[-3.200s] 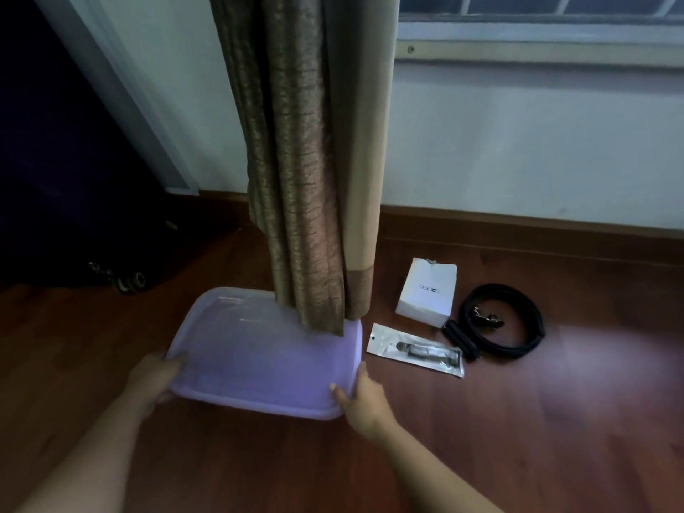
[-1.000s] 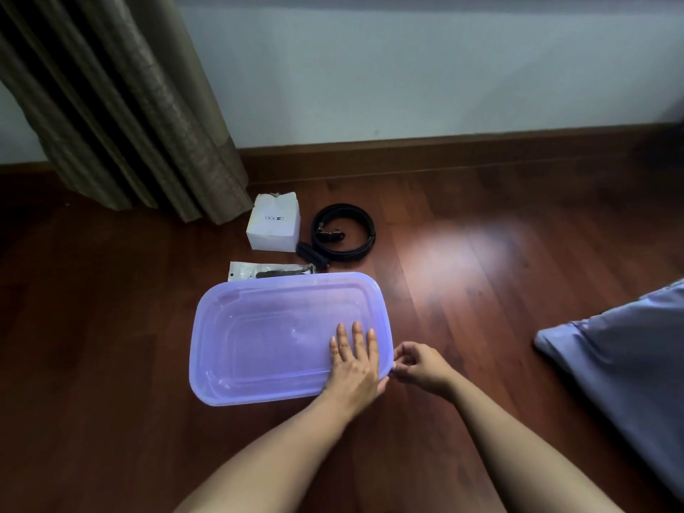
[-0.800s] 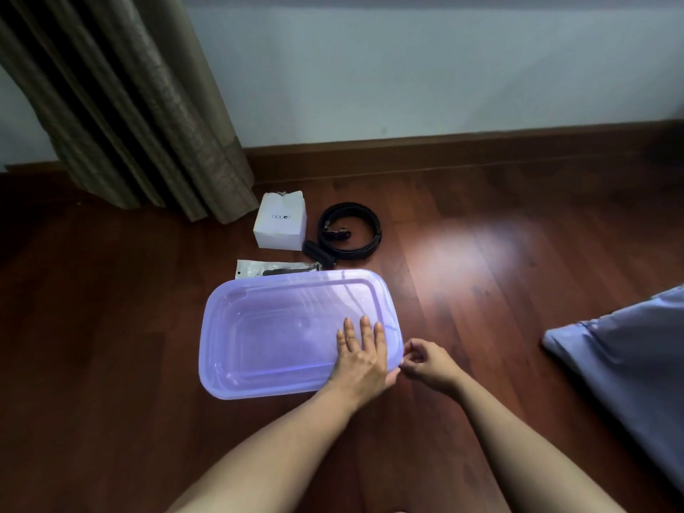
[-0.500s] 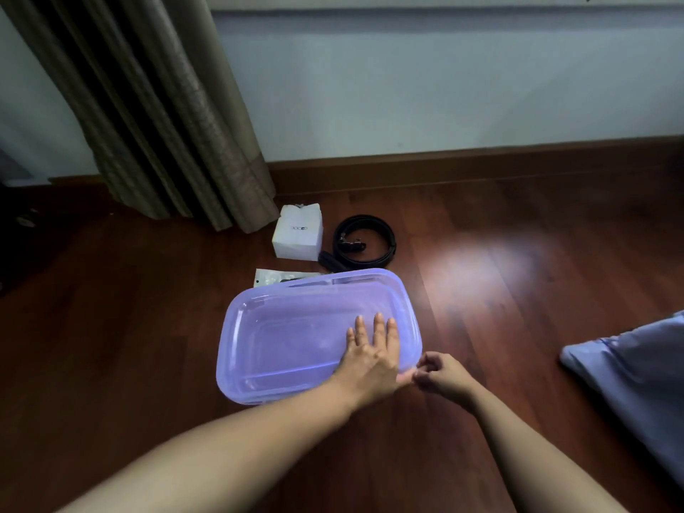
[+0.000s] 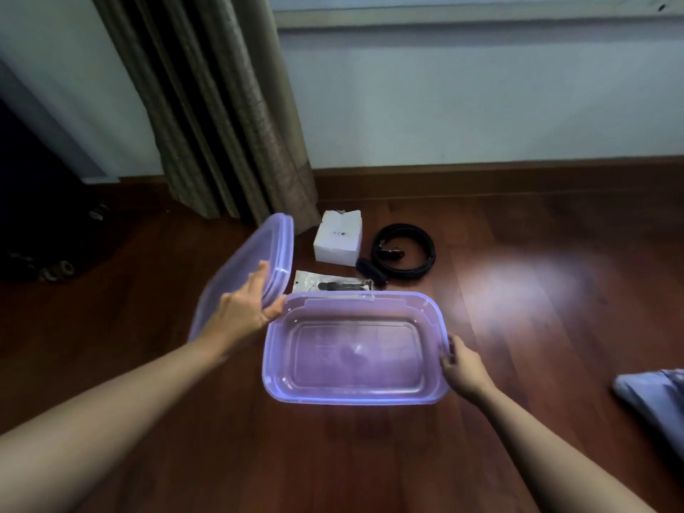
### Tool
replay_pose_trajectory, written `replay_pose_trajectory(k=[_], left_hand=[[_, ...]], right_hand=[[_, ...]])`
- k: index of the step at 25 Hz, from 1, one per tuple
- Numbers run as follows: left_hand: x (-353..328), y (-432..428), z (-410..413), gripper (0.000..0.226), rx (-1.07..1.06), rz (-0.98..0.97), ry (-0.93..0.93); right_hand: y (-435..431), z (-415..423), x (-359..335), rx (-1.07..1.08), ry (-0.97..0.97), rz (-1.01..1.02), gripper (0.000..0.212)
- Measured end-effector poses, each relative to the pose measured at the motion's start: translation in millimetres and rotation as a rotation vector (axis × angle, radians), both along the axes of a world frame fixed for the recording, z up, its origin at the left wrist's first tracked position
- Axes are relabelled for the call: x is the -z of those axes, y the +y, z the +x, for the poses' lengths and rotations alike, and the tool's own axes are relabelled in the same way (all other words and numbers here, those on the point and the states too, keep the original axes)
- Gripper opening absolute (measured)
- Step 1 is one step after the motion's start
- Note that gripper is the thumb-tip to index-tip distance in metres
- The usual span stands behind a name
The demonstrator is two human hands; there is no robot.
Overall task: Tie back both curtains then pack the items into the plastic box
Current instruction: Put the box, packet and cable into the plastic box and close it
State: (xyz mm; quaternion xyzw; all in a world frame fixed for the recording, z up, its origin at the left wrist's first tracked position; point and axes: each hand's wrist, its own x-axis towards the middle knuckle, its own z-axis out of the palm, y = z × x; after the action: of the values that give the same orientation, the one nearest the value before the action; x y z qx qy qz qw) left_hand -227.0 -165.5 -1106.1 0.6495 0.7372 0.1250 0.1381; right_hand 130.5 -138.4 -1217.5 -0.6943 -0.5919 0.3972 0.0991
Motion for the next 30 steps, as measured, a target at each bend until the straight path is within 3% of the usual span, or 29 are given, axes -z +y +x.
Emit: replay_pose_trajectory(k=[5,10,17,21,25,30], left_hand=[[54.8,-32.7,-62.8,0.075,-0.034,-0.282,0.007],[103.0,-60.1,-68.0,0.074,0.016,-0.566,0.19],[131.1,-66.8,-50.8,0.077,0.051,-0.701,0.21],[116.1,-57.3,-52.3,0.08,0.059,-0.629,0.226],[81.1,6.8,-67.4,0.073,-0.002,-0.306,0.265],[49.1,91.6,-27.4,0.063,0.032,-0.096,0.127]], right_hand=[[0.1,-1.2,4.0,0.099,0.019,0.032,0.042],[1.9,1.0,8.9,0.096,-0.012,0.061,0.039],[0.4,-0.3,10.7,0.099,-0.018,0.095,0.037],[7.6,-8.4,4.9,0.09,-0.112,0.13,0.053],[24.0,-14.2,1.3,-0.018,-0.155,0.158,0.069],[45.9,-23.8,-2.8,-0.356,-0.393,0.314,0.067]])
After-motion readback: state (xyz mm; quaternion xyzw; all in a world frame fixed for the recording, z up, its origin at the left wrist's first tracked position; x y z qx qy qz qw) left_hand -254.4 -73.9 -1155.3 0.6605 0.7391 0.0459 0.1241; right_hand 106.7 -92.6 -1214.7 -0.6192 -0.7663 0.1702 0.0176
